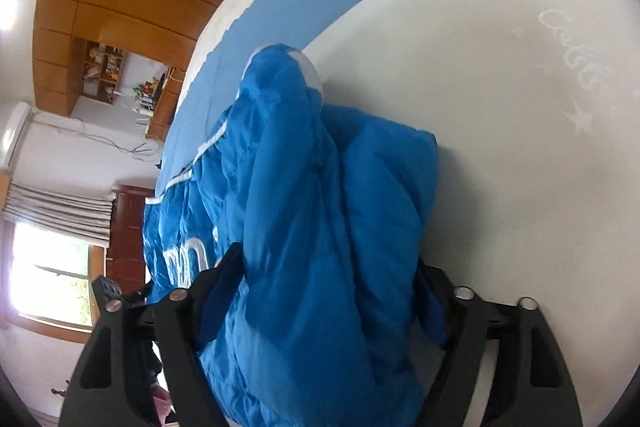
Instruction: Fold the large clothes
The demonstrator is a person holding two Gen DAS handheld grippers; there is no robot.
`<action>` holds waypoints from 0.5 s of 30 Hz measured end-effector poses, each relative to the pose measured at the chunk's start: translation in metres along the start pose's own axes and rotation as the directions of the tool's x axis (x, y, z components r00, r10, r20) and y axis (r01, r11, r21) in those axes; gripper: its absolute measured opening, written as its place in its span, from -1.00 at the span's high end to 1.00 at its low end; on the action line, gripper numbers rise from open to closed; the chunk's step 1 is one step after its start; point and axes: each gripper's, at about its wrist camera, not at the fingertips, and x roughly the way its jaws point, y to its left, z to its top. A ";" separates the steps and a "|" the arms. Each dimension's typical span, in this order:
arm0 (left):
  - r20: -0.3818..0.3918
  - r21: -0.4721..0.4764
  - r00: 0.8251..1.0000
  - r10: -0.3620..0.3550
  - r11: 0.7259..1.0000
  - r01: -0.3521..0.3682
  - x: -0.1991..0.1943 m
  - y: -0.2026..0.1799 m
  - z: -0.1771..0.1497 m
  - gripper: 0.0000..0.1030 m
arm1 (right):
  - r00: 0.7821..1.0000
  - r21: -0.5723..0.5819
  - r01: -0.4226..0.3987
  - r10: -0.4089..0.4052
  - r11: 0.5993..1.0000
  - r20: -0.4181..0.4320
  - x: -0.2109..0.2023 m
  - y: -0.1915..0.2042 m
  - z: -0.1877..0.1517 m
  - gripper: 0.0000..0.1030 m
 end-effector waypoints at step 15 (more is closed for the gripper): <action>0.104 0.072 0.994 0.035 0.996 -0.043 -0.070 -0.044 -0.018 0.71 | 0.997 -0.106 -0.082 0.082 0.991 0.002 -0.062 0.048 -0.030 0.66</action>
